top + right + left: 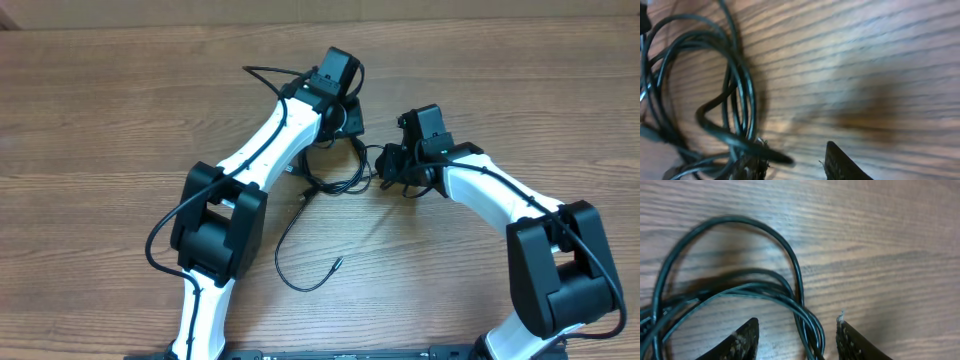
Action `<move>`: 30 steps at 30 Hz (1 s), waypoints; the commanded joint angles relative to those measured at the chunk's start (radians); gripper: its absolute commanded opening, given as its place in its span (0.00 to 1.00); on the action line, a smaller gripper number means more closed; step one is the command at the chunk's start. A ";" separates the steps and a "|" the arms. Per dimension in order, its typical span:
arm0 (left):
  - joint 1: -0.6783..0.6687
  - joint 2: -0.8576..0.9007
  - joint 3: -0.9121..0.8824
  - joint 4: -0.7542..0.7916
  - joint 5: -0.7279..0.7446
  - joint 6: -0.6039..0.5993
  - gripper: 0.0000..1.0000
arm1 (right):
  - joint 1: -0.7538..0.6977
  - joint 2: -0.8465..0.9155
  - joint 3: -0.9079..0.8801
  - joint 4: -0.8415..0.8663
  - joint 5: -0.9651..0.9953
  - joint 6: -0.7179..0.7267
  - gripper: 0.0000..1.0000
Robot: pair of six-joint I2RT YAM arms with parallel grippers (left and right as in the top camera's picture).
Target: Untangle cables
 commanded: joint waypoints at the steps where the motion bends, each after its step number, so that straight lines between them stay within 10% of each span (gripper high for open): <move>1: 0.005 0.037 0.015 0.016 -0.022 -0.066 0.51 | 0.002 -0.023 0.000 0.017 0.088 -0.010 0.40; 13: 0.006 0.145 0.015 0.063 0.023 -0.064 0.48 | 0.003 -0.009 0.000 0.042 0.087 -0.011 0.43; 20: 0.006 0.151 0.015 0.018 0.036 -0.057 0.04 | 0.007 -0.004 -0.003 0.042 0.087 -0.014 0.44; 30: 0.013 0.151 0.015 -0.003 0.052 -0.038 0.08 | 0.029 -0.004 -0.037 0.095 0.087 -0.029 0.50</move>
